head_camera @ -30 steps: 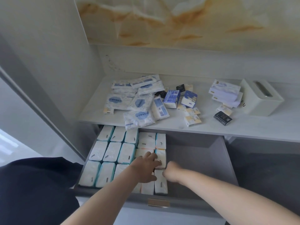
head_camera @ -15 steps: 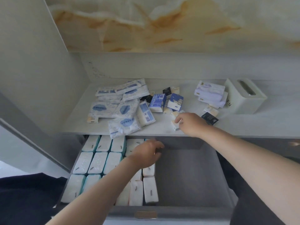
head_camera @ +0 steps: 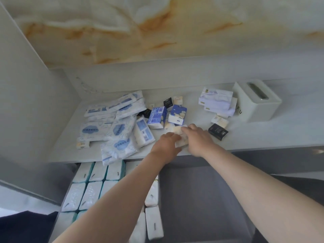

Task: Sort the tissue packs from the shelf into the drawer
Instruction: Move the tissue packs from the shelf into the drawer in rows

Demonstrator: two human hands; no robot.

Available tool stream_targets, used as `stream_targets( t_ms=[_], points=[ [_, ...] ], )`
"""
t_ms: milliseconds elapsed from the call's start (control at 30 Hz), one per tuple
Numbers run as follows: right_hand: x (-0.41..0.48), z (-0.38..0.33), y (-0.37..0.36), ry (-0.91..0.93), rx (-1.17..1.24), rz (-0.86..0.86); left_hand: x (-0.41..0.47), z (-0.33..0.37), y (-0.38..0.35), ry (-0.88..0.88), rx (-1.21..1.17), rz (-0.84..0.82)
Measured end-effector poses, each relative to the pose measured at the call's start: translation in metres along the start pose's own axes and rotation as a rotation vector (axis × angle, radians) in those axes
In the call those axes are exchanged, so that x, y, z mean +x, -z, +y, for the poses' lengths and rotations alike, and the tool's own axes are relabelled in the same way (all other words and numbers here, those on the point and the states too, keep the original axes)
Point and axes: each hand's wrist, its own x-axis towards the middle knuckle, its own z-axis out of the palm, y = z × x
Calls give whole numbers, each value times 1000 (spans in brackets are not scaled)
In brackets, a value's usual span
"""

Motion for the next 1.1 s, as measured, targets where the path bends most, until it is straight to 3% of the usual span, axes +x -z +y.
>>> stream_targets(
  t_ms=[233, 467, 600, 733, 867, 1100],
  points=[
    [4, -3, -7, 93, 20, 18, -9, -12, -5, -54, 20, 165],
    [0, -13, -11, 119, 37, 90, -63, -46, 2, -135, 11, 212],
    [-8, -26, -15, 103, 108, 8, -94, -73, 3, -89, -17, 174],
    [-25, -58, -15, 143, 249, -113, -126, -106, 0, 78, 82, 54],
    [-39, -95, -22, 298, 156, -241, -141, -127, -4, 230, 317, -37],
    [-44, -127, -70, 481, -58, -262, -136, -131, -21, 251, 557, -78]
  ],
)
